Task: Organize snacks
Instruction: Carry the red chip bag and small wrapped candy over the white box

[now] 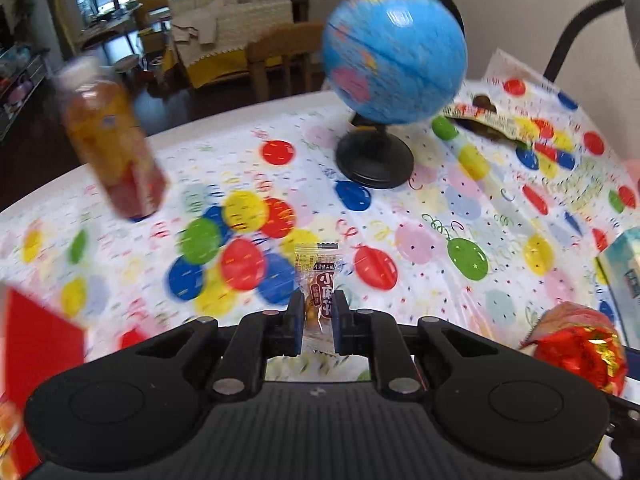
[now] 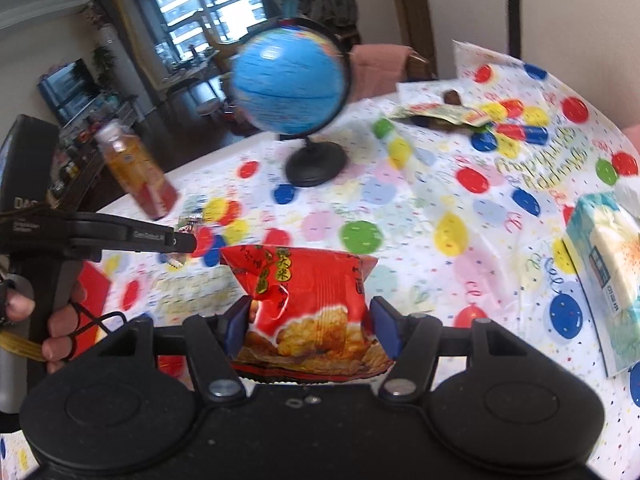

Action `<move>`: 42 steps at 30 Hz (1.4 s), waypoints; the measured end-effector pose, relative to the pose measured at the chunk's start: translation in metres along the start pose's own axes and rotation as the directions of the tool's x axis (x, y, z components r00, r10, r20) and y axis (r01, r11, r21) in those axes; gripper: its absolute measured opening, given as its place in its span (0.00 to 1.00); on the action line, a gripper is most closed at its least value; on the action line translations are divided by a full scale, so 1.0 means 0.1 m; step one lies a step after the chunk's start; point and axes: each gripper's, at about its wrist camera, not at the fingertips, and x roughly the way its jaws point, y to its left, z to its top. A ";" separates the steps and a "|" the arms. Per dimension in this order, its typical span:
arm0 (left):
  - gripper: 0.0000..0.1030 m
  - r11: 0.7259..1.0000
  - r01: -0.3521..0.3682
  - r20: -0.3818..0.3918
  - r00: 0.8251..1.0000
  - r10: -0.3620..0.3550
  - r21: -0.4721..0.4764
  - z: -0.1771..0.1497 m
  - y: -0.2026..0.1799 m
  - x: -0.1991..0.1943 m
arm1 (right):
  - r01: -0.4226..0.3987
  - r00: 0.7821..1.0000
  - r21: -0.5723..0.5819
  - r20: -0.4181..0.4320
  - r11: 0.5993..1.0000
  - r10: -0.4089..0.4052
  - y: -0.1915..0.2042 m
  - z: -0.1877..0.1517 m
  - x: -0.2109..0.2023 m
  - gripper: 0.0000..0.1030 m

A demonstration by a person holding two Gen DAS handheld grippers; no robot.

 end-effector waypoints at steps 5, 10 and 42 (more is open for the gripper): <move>0.13 0.999 0.003 0.030 1.000 -0.002 -0.048 -0.19 0.31 -0.54 | -0.042 0.999 -0.066 0.009 0.997 0.042 0.42 -0.02 -0.21 0.60; 0.13 0.994 -0.018 0.047 0.999 0.023 -0.106 -0.45 0.69 -0.98 | -0.087 0.996 -0.132 0.011 0.987 0.090 0.90 -0.07 -0.37 0.60; 0.13 0.922 -0.166 0.030 0.982 0.188 -0.351 -1.61 3.36 -1.94 | -0.199 0.980 -0.392 -0.067 0.898 0.188 3.73 -0.46 0.29 0.60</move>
